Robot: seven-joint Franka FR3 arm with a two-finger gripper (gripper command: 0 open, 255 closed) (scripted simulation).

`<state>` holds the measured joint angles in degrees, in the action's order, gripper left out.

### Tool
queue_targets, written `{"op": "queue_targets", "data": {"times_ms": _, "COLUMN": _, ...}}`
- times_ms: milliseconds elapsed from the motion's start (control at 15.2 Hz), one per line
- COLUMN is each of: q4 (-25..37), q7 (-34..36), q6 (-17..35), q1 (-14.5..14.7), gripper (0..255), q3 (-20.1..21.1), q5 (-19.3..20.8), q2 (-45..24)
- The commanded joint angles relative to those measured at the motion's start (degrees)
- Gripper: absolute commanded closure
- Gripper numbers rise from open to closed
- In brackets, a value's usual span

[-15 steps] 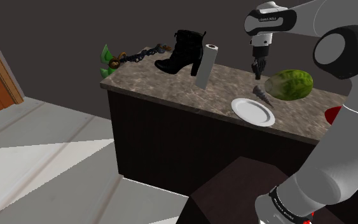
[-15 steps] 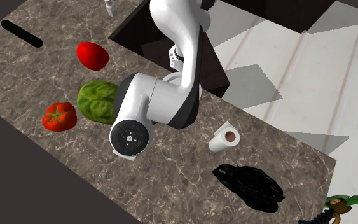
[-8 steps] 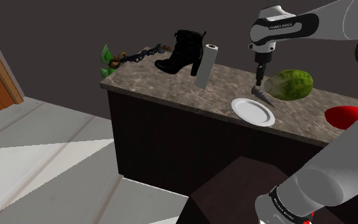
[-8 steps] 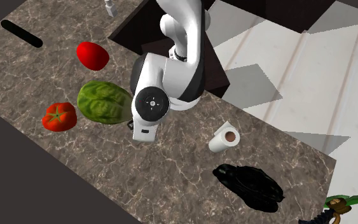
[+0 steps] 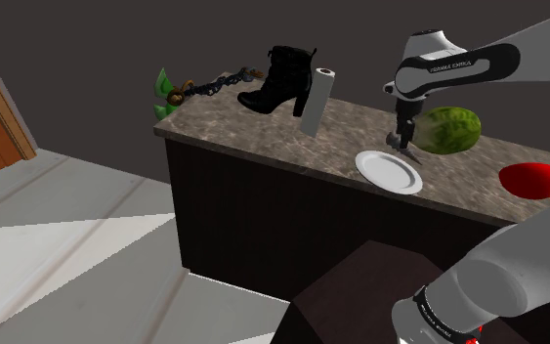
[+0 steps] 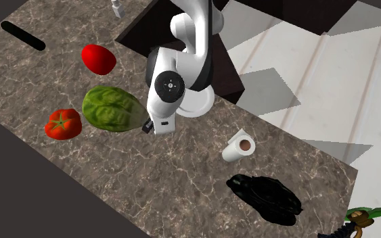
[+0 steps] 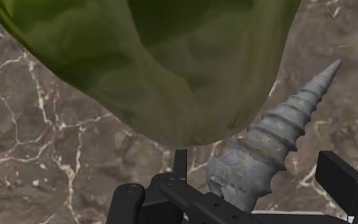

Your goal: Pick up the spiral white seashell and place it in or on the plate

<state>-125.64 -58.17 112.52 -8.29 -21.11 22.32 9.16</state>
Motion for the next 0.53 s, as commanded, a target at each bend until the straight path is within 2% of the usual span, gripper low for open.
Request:
{"op": "queue_targets", "data": {"times_ms": 0, "q4": -0.9, "q7": -0.1, "q6": 1.6, "q1": -0.2, "gripper": 0, "q3": -0.3, "q5": 0.2, "q2": -0.5}}
{"op": "queue_targets", "data": {"times_ms": 462, "q4": -1.2, "q7": -0.1, "q6": 2.0, "q1": -0.3, "gripper": 0, "q3": -0.4, "q5": 0.2, "q2": -0.7}}
